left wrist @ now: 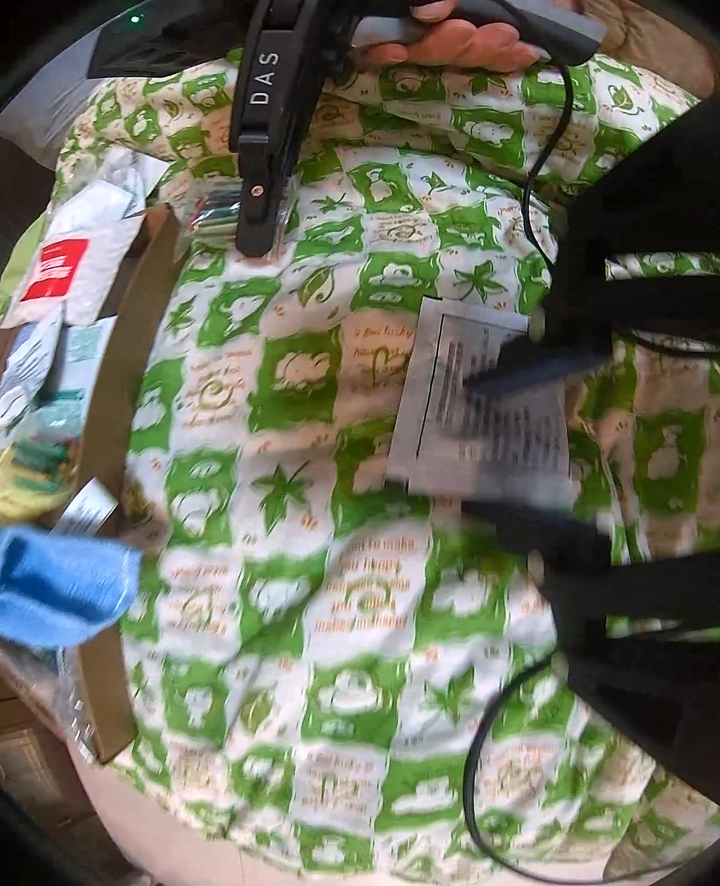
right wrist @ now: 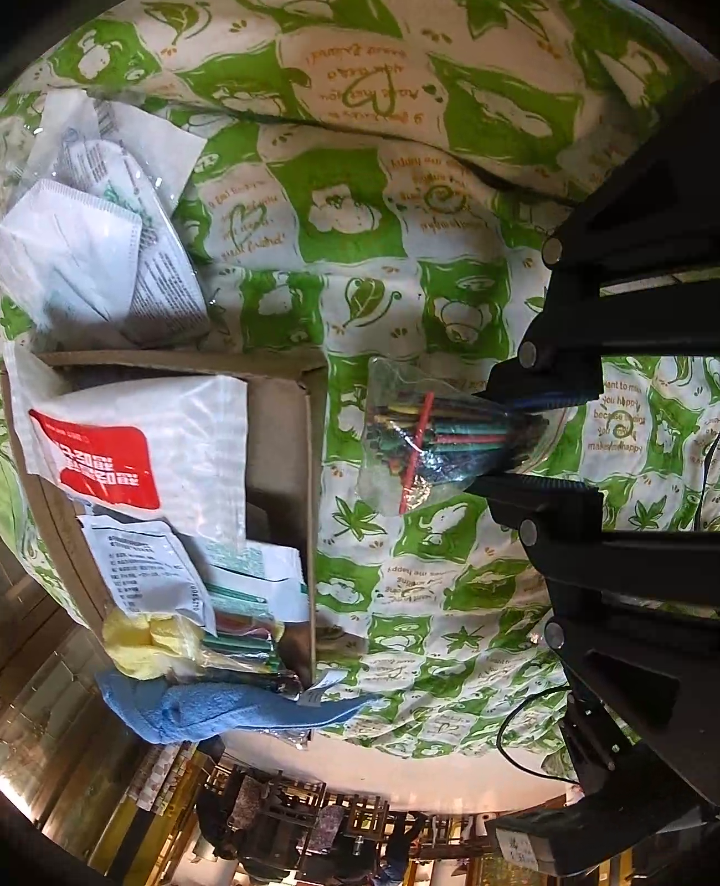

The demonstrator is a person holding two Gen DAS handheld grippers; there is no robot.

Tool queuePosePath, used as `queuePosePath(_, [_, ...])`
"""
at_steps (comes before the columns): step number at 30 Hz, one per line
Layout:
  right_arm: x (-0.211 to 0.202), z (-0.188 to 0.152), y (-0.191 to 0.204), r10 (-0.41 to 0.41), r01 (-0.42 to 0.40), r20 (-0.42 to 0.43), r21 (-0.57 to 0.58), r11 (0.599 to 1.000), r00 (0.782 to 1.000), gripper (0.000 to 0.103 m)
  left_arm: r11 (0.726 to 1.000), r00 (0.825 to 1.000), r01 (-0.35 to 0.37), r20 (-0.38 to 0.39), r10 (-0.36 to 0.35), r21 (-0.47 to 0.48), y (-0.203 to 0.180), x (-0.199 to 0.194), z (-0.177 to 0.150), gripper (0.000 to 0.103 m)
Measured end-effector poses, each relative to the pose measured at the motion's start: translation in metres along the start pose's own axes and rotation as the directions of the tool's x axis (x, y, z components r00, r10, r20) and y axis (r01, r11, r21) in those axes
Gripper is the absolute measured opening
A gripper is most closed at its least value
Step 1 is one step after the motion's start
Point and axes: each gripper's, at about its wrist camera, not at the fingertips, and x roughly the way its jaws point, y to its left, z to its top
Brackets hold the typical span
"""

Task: Organize soft objects
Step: 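Carry the stick bag with the right gripper while the left gripper carries the sachet toward the box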

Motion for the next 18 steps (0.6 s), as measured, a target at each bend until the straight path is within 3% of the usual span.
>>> queuePosePath(2, [0.001, 0.000, 0.000, 0.000, 0.000, -0.002, -0.002, 1.000, 1.000, 0.019, 1.000, 1.000, -0.006, 0.002, 0.006, 0.005, -0.007, 0.007, -0.003, 0.065])
queuePosePath(6, [0.003, -0.001, 0.001, 0.000, 0.000, -0.008, -0.006, 1.000, 1.000, 0.019, 0.988, 0.993, -0.116, 0.014, 0.115, 0.099, -0.030, 0.012, -0.013, 0.073])
queuePosePath(10, [0.005, -0.002, 0.003, 0.002, -0.002, -0.013, -0.011, 1.000, 1.000, 0.019, 0.990, 0.993, -0.118, -0.004, 0.119, 0.080, -0.039, 0.017, -0.010, 0.077])
queuePosePath(12, [0.005, -0.002, 0.003, 0.003, -0.003, -0.013, -0.011, 1.000, 1.000, 0.019, 0.990, 0.994, -0.113, -0.002, 0.114, 0.088, -0.062, 0.024, -0.002, 0.082])
queuePosePath(15, [0.005, -0.002, 0.002, 0.004, -0.004, -0.011, -0.004, 1.000, 1.000, 0.019, 0.983, 0.993, -0.119, -0.007, 0.121, 0.137, -0.097, 0.028, 0.002, 0.094])
queuePosePath(18, [0.006, -0.002, 0.003, 0.004, -0.004, -0.011, -0.006, 1.000, 1.000, 0.019, 0.972, 0.987, -0.156, -0.009, 0.160, 0.178, -0.114, 0.045, -0.001, 0.094])
